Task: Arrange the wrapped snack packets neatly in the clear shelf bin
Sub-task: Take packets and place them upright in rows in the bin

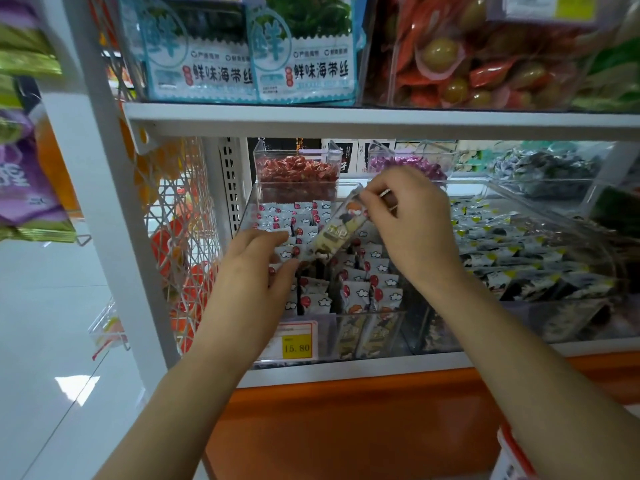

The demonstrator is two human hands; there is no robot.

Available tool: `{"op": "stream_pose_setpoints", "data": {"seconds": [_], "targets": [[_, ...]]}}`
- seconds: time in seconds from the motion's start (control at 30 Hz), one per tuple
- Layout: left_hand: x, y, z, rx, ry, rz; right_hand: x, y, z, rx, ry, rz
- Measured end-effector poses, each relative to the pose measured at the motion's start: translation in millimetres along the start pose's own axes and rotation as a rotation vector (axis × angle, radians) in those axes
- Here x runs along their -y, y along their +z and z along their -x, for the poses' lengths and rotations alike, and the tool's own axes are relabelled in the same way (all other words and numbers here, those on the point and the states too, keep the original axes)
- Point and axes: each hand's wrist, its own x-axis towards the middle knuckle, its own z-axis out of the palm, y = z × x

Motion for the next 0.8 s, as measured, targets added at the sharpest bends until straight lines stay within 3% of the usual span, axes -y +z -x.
{"op": "stream_pose_setpoints", "data": {"seconds": [0.1,0.33,0.43,0.7,0.8], "targets": [[-6.5,1.0,2.5,0.023,-0.077,0.148,2.3,-11.4,10.8,-0.046,0.113,-0.185],[-10.0,-3.4,2.8,0.074,-0.285,0.482,-4.1,-20.0,38.6,0.13,0.481,-0.681],[-9.4,-5.4,2.6,0.059,-0.329,0.595,-7.5,-24.5,43.3,0.179,0.453,-0.662],[-16.4,1.2,3.5,0.055,-0.378,0.748,-6.7,-19.3,44.3,0.039,0.487,-0.585],[-17.2,1.8,1.0,0.08,-0.494,0.974,-8.7,-16.2,45.2,0.045,0.557,-0.63]]}}
